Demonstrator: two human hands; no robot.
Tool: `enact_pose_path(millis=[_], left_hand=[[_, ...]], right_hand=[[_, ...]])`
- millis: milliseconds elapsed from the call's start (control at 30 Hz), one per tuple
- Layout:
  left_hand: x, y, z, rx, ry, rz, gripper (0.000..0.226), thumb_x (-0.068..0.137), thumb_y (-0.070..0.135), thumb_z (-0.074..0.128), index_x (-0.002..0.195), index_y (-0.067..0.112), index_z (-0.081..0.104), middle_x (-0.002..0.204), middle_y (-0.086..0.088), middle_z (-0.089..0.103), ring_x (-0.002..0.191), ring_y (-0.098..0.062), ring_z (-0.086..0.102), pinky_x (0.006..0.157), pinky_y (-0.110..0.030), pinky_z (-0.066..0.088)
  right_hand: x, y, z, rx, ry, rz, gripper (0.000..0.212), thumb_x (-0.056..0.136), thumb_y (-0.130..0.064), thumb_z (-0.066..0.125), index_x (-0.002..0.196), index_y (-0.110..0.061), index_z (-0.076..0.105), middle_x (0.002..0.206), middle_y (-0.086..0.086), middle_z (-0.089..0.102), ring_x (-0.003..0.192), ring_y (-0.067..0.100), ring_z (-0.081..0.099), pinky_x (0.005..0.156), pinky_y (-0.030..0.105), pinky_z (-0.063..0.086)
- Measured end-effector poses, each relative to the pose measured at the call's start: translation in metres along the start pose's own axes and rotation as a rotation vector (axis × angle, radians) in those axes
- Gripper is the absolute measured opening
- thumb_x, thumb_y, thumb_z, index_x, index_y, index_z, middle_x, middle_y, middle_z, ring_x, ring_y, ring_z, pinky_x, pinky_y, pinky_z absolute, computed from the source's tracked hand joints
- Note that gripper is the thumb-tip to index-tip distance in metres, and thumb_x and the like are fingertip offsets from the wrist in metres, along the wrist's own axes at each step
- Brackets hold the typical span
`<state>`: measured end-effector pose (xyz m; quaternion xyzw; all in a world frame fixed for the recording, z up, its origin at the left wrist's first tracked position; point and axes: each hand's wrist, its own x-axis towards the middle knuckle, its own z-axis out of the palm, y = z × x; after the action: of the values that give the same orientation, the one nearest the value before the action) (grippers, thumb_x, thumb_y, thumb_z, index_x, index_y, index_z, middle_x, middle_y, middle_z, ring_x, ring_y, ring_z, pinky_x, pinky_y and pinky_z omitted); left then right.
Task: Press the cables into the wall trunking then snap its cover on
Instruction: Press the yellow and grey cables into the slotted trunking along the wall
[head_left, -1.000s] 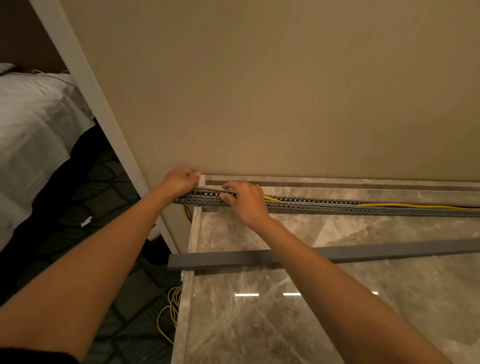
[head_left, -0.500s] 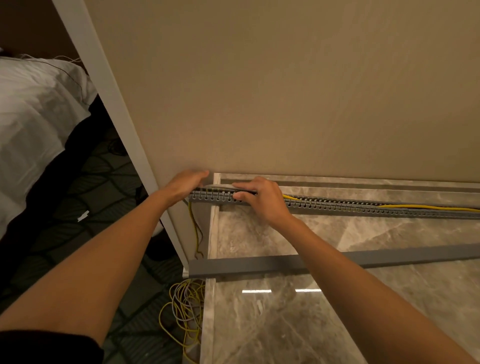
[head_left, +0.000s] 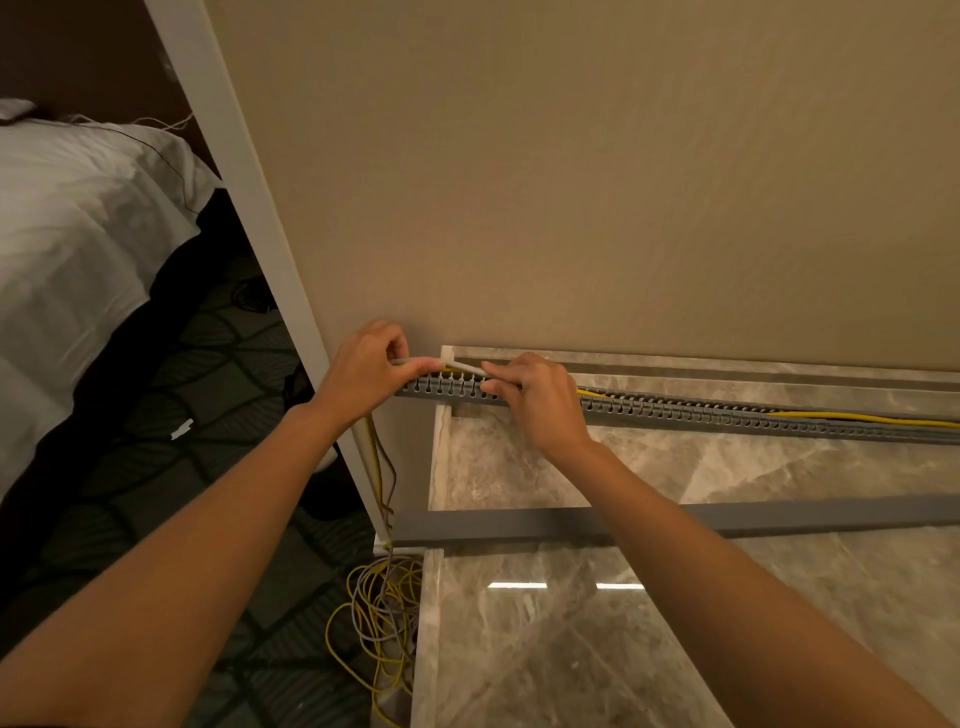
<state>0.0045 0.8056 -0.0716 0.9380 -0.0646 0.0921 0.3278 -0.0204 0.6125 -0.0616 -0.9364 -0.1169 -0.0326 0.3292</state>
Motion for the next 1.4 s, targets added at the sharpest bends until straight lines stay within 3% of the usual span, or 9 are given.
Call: enact_pose_path(millis=[300,467,567,767,900,967,1067,1267,1400], left_hand=[[0.01,0.024,-0.032,0.189,-0.408,0.016,0.017,0.083,0.008,0.066,0.075,0.019,0.054,0.078,0.002,0.053,0.068,-0.01,0.047,0.055,-0.013,0.036],[0.003,0.035,-0.029,0.409,-0.397,0.14,0.003,0.088,0.009,0.057,0.089,0.007,0.058,0.097,-0.01,0.056,0.086,-0.021,0.049,0.067,-0.026,0.041],[-0.004,0.037,-0.028,0.442,-0.404,0.144,0.018,0.092,0.018,0.055,0.095,0.002,0.063,0.106,-0.013,0.059,0.095,-0.027,0.056,0.079,-0.036,0.044],[0.006,0.045,-0.023,0.408,-0.382,-0.051,0.039,0.083,0.032,0.067,0.055,0.015,0.047,0.07,-0.005,0.053,0.07,-0.022,0.048,0.062,-0.028,0.035],[0.012,0.055,-0.022,0.387,-0.396,-0.148,0.05,0.084,0.038,0.065,0.047,0.016,0.039,0.05,0.0,0.038,0.048,-0.014,0.035,0.047,-0.026,0.023],[0.014,0.062,-0.022,0.441,-0.408,-0.15,0.045,0.084,0.037,0.066,0.052,0.013,0.045,0.056,-0.002,0.045,0.055,-0.019,0.044,0.052,-0.027,0.029],[0.018,0.072,-0.022,0.514,-0.457,-0.08,0.031,0.085,0.031,0.065,0.088,0.0,0.064,0.093,-0.016,0.063,0.093,-0.034,0.059,0.072,-0.034,0.042],[0.022,0.066,-0.025,0.461,-0.549,0.015,0.019,0.085,0.031,0.065,0.082,0.016,0.053,0.089,-0.007,0.051,0.082,-0.021,0.045,0.068,-0.029,0.032],[0.022,0.075,-0.016,0.535,-0.554,0.035,0.023,0.087,0.025,0.063,0.104,0.01,0.058,0.11,-0.012,0.056,0.098,-0.028,0.052,0.073,-0.033,0.038]], right_hand=[[-0.004,-0.001,0.002,-0.062,0.03,0.0,0.029,0.086,-0.02,0.062,0.112,-0.006,0.064,0.108,0.013,0.066,0.102,0.028,0.058,0.091,0.039,0.044],[-0.002,-0.002,-0.002,0.055,0.013,0.136,0.022,0.083,-0.017,0.065,0.102,-0.005,0.06,0.108,0.01,0.065,0.101,0.024,0.057,0.085,0.032,0.042],[0.001,0.0,-0.003,0.141,-0.008,0.217,0.022,0.082,-0.016,0.068,0.099,-0.006,0.059,0.102,0.007,0.063,0.095,0.021,0.054,0.077,0.028,0.039],[0.006,0.0,-0.009,0.348,-0.049,0.317,0.019,0.075,-0.007,0.073,0.082,-0.013,0.057,0.071,-0.01,0.051,0.083,0.017,0.051,0.072,0.027,0.041],[0.006,0.006,-0.011,0.456,-0.069,0.325,0.028,0.082,-0.004,0.066,0.065,-0.021,0.052,0.068,-0.008,0.052,0.076,0.015,0.052,0.061,0.018,0.04],[0.009,0.006,-0.011,0.436,-0.075,0.344,0.032,0.082,-0.003,0.065,0.06,-0.021,0.049,0.065,-0.007,0.052,0.065,0.01,0.049,0.059,0.018,0.039],[0.015,0.003,-0.01,0.357,-0.07,0.382,0.036,0.08,-0.004,0.067,0.056,-0.02,0.045,0.061,-0.006,0.05,0.062,0.011,0.049,0.059,0.024,0.04],[0.022,-0.004,-0.011,0.197,-0.105,0.396,0.037,0.08,-0.005,0.064,0.056,-0.023,0.044,0.062,-0.008,0.049,0.087,0.021,0.056,0.087,0.041,0.05],[0.019,-0.009,-0.01,0.123,-0.1,0.358,0.036,0.08,-0.002,0.057,0.056,-0.024,0.043,0.076,0.002,0.057,0.095,0.028,0.06,0.091,0.045,0.049]])
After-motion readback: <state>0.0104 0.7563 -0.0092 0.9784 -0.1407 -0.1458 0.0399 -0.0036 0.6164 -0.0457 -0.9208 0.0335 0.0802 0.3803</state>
